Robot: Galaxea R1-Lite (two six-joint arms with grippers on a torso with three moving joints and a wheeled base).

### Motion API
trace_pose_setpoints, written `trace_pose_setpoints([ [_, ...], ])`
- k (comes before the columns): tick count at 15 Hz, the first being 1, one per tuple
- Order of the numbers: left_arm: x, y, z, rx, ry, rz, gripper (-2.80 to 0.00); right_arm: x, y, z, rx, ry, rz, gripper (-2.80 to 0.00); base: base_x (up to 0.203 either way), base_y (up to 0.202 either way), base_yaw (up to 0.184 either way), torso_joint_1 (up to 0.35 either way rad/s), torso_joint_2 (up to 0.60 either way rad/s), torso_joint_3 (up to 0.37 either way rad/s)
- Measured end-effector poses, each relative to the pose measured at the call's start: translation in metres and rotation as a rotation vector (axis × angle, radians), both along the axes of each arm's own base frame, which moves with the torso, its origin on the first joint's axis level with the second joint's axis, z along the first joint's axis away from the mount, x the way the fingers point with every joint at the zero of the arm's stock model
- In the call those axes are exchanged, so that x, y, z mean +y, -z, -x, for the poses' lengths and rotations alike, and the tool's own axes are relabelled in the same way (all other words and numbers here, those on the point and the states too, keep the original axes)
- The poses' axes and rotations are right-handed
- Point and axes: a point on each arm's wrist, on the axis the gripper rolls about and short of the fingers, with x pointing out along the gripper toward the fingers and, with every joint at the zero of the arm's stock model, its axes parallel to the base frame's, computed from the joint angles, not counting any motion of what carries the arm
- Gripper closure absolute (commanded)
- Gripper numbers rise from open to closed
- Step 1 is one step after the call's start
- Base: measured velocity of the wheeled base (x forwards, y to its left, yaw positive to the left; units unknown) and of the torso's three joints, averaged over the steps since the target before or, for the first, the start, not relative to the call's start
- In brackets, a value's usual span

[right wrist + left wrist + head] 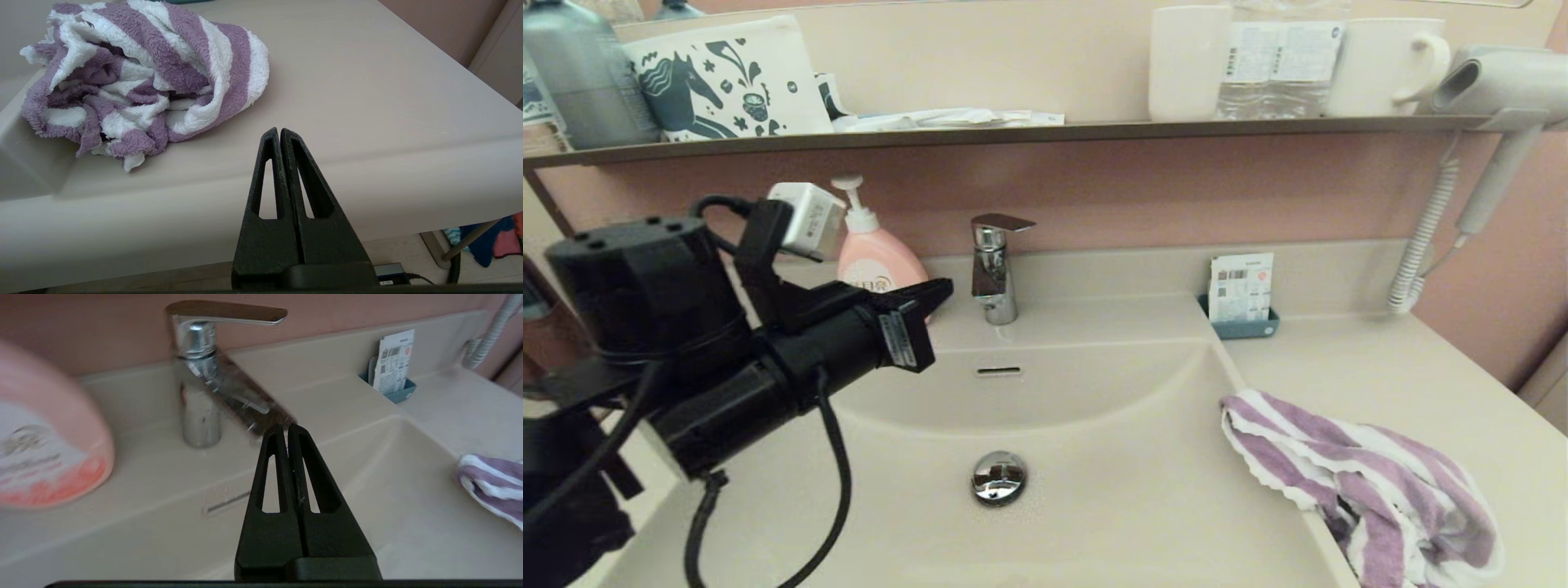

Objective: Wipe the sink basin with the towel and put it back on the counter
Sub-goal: Turn on the faucet

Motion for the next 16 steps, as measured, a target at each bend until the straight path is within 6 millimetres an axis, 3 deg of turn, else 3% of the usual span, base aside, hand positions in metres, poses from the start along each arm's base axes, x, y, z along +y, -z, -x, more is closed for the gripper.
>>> trace_pose_setpoints([
  [6, -0.036, -0.01, -0.036, 0.044, 0.011, -0.078, 0.0, 0.0, 0.0, 0.0, 0.0, 0.0, 0.0, 0.0, 0.0, 0.0, 0.0, 0.0, 0.0, 0.0],
  [12, -0.075, -0.022, -0.059, 0.004, 0.039, -0.063, 0.0, 0.0, 0.0, 0.0, 0.0, 0.0, 0.0, 0.0, 0.0, 0.0, 0.0, 0.0, 0.0, 0.0],
  [16, -0.084, -0.018, -0.067, -0.018, 0.047, -0.102, 0.0, 0.0, 0.0, 0.0, 0.0, 0.0, 0.0, 0.0, 0.0, 0.0, 0.0, 0.0, 0.0, 0.0],
])
